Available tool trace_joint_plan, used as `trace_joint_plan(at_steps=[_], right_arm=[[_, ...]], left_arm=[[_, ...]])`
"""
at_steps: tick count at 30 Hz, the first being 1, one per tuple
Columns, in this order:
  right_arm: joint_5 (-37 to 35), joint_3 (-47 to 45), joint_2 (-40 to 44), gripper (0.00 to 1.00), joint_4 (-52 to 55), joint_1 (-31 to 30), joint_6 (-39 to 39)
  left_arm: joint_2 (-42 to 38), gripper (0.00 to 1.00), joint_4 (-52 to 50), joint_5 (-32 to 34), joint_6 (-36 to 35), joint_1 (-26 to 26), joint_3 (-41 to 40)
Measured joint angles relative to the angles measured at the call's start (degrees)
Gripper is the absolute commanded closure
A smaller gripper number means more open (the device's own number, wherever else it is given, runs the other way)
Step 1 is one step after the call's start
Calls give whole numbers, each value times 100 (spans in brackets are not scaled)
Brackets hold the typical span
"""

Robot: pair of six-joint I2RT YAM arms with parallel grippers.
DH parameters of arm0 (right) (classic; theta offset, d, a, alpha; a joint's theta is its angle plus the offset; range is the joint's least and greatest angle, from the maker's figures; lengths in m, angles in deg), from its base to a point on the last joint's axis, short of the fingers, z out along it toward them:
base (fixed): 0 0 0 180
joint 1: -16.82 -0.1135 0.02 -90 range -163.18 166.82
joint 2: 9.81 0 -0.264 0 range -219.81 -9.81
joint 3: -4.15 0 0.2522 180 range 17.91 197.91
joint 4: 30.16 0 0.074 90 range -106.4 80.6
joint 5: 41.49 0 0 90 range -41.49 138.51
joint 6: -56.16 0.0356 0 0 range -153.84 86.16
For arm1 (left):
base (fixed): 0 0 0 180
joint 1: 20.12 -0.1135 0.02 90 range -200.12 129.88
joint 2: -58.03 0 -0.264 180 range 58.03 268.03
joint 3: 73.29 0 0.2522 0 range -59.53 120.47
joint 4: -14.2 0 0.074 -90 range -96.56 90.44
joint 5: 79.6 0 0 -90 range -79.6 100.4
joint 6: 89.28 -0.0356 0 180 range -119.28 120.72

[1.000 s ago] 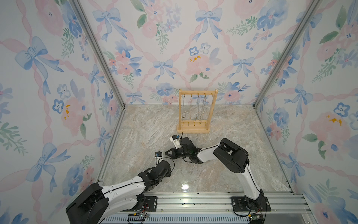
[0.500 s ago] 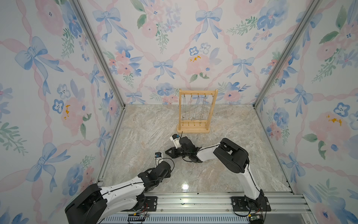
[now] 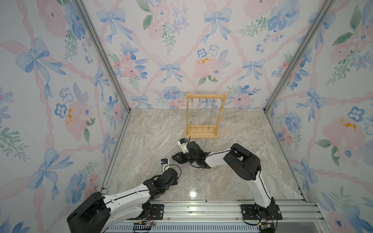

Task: Take the necklace off the jewelry display stand
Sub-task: Place the necklace at the center of the board.

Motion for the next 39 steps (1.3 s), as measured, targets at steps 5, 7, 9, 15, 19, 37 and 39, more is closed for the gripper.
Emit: trace_joint_plan(at_steps=[5, 7, 9, 15, 19, 37, 39], right_arm=[[-33, 0, 37, 71, 81, 24, 0], [-68, -2, 63, 71, 133, 44, -4], [-116, -9, 114, 70, 227, 68, -22], [-293, -118, 323, 69, 522, 114, -111], [-358, -216, 442, 68, 643, 118, -289], [-1261, -2258, 2721, 62, 103, 511, -684], [-1534, -2664, 3215, 61, -63, 699, -643]], left_arm=[[-85, 100, -85, -2, 33, 7, -15], [-138, 100, -109, 0, 33, 13, -33], [-201, 100, -166, -2, 33, 22, -44], [-341, 100, -326, 0, 31, 22, -44], [-415, 100, -369, 24, 28, 22, -28], [-629, 75, -382, 407, -669, 24, 1038], [-627, 65, -380, 492, -837, 26, 1255]])
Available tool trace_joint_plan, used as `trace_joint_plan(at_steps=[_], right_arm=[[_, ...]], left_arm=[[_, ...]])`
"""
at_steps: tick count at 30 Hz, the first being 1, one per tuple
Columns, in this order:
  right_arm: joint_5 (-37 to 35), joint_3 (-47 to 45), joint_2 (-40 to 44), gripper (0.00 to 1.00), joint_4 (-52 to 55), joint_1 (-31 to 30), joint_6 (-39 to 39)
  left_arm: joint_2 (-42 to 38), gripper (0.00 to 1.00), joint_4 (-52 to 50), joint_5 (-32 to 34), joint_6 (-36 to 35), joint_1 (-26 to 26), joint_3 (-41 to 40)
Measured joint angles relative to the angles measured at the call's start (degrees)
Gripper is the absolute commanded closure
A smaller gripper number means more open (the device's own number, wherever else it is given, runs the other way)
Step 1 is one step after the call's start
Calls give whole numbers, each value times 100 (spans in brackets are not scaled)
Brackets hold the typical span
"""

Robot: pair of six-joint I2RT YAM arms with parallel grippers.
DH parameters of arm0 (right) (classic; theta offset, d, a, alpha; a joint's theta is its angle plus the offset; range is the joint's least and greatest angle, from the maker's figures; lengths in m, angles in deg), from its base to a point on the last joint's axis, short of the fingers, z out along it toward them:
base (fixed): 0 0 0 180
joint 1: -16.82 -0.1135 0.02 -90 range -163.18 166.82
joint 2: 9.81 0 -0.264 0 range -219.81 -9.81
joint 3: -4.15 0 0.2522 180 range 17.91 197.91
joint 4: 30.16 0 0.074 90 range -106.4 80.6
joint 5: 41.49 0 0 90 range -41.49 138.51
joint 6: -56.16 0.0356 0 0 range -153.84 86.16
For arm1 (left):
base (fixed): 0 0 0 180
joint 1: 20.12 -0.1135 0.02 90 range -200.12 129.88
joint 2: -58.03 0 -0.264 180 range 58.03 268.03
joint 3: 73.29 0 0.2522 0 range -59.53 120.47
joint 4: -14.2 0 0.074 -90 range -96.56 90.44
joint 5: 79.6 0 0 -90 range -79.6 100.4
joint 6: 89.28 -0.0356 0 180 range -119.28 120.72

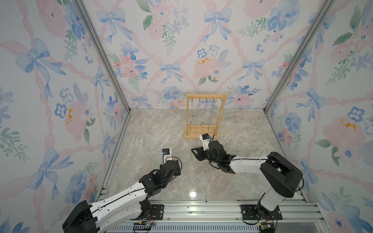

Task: Take the necklace off the jewelry display stand
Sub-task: Place the necklace at the center of the board, then take off the necklace from the stand.

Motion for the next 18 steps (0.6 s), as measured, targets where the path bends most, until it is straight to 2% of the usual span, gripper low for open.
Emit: trace_joint_plan(at_steps=[4, 7, 10, 18], right_arm=[[-564, -682, 1019, 56, -177, 319, 42], [-1005, -1064, 1746, 50, -205, 455, 42], [-1314, -1325, 2382, 48, -90, 577, 7], [-1523, -1475, 3604, 45, 778, 1451, -96]], left_arm=[[133, 40, 140, 125, -376, 7, 380], [424, 26, 352, 168, -584, 7, 623], [769, 2, 658, 149, -734, 7, 800], [1676, 2, 1821, 63, -968, 7, 903]])
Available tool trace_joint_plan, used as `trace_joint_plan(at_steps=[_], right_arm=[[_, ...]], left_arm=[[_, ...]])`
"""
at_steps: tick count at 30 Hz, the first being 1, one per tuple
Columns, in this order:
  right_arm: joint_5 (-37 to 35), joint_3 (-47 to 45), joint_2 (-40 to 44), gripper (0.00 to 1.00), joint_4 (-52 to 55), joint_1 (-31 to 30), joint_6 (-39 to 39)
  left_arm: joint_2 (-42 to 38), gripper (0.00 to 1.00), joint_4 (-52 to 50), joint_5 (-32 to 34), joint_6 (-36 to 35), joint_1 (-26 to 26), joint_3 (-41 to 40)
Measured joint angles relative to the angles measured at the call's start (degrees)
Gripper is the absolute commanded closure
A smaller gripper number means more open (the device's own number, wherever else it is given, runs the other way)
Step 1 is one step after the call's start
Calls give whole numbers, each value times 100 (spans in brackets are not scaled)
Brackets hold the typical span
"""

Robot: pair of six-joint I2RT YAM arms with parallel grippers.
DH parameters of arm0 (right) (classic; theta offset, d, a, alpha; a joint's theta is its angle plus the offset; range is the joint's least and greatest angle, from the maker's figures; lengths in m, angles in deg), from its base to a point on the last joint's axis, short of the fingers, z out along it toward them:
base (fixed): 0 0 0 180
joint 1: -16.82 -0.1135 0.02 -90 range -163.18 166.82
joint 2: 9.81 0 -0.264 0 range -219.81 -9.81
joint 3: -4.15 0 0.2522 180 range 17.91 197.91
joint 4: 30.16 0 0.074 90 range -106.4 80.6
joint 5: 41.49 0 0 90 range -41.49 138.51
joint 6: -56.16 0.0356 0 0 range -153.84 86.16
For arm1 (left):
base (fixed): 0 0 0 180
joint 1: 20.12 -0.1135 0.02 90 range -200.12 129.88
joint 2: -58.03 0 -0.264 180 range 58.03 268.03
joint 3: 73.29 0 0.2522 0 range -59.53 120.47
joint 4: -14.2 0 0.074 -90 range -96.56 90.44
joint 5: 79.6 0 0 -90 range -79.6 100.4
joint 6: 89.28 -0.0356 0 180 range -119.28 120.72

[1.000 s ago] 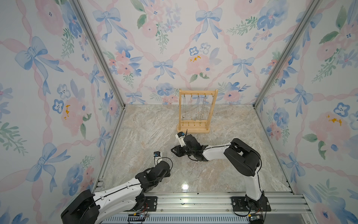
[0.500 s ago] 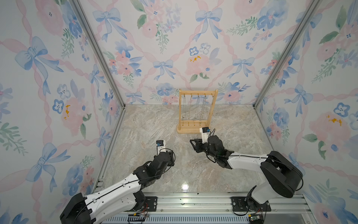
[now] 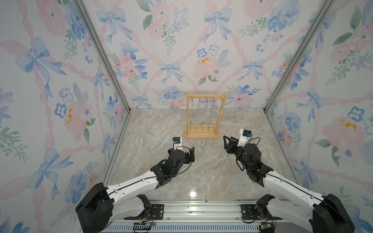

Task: Take the necklace off the jewelry display stand
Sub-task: Take off the necklace from the stand.

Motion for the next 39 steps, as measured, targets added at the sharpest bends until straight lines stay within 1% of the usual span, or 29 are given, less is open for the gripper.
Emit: trace_joint_plan(at_steps=[4, 6, 9, 14, 19, 22, 25, 30, 34, 39], right_arm=[[170, 9, 385, 44, 385, 363, -146], [376, 83, 446, 43, 597, 542, -232], [817, 433, 378, 43, 979, 809, -330], [1635, 1766, -46, 43, 1755, 994, -688], [2199, 3257, -809, 49, 2415, 938, -1027], [2286, 4015, -1373, 51, 2782, 824, -1217], [2306, 4553, -1891, 52, 3018, 675, -1351], [2253, 5296, -2730, 53, 3265, 573, -1412], [2020, 5685, -3213, 53, 3327, 540, -1467], [1801, 5908, -3458, 53, 3327, 511, -1513]], left_arm=[[595, 2, 278, -2, -144, 15, 267], [787, 2, 437, -2, -195, 35, 367], [922, 2, 645, 0, -284, 42, 391], [940, 2, 820, 42, -420, 42, 354], [925, 2, 863, 39, -518, 42, 289], [769, 2, 901, -9, -535, 44, 173], [627, 2, 1027, -22, -546, 81, -26], [728, 2, 1060, -28, -603, 90, -105], [752, 2, 1119, -63, -636, 90, -129], [688, 2, 1182, -46, -636, 90, -240]])
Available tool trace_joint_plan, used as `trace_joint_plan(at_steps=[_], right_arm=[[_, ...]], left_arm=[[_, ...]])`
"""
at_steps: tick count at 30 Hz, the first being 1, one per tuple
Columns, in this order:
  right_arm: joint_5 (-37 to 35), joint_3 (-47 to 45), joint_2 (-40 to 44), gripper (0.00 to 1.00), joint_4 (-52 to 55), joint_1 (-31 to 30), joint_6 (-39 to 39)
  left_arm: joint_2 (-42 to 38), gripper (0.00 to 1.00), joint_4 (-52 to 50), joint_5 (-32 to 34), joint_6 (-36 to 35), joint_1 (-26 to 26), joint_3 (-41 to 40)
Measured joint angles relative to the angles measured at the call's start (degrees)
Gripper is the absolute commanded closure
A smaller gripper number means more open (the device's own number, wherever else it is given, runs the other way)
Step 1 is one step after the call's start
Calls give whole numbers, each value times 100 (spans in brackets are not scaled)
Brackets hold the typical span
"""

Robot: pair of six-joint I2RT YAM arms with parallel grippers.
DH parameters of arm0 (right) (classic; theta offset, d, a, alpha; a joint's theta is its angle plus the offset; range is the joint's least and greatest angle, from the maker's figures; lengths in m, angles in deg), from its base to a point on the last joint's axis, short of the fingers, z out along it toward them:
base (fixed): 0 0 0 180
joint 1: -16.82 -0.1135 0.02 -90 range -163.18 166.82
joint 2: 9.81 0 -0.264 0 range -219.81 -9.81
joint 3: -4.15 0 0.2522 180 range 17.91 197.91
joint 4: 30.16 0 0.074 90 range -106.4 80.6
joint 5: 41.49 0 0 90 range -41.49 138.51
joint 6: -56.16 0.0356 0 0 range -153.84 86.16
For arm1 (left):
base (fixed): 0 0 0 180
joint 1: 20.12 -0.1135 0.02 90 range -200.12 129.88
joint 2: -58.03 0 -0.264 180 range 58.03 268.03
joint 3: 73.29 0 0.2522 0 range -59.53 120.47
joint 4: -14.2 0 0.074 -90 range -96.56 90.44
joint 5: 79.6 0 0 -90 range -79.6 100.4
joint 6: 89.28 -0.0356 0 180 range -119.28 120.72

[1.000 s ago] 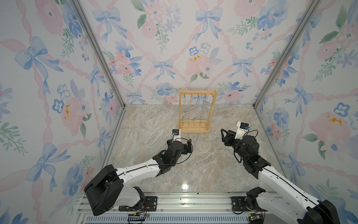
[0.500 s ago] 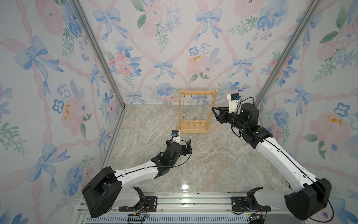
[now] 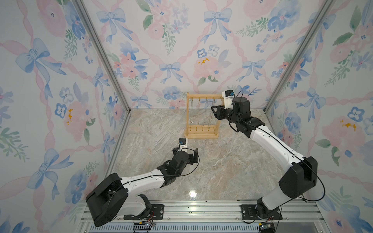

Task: Take the necklace off the jewelry display stand
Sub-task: Take off the necklace from the stand.

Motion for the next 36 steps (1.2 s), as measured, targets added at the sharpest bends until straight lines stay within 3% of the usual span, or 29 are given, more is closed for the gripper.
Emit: trace_joint_plan(at_steps=[28, 36], right_arm=[[-306, 516, -575, 66, -98, -13, -197], [-306, 610, -610, 78, -105, -26, -258]], left_arm=[[-168, 2, 7, -24, -68, 0, -70], [-168, 2, 7, -66, -90, 0, -70]])
